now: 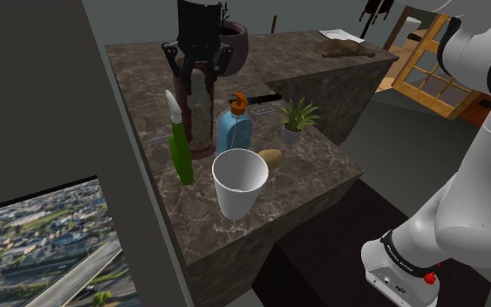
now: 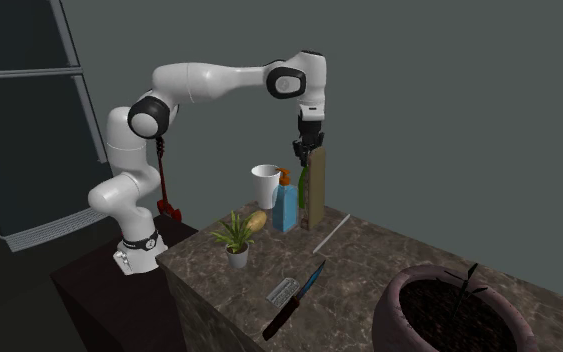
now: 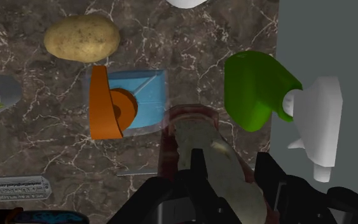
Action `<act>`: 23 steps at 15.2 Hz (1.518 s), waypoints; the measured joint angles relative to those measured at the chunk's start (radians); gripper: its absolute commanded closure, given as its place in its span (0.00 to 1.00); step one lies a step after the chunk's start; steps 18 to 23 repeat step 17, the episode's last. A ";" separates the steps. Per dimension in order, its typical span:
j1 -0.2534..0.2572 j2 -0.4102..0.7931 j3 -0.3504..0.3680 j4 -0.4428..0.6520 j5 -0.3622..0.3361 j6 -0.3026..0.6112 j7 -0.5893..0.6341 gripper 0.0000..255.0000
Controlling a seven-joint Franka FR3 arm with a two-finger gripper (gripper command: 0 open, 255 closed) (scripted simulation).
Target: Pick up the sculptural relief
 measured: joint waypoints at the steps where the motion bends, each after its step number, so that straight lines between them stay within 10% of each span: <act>1: 0.000 -0.001 0.000 -0.002 0.000 0.001 0.000 1.00; 17: 0.101 0.150 -0.004 0.429 -0.075 -0.287 0.024 1.00; 23: 0.101 0.150 -0.004 0.429 -0.075 -0.287 0.024 1.00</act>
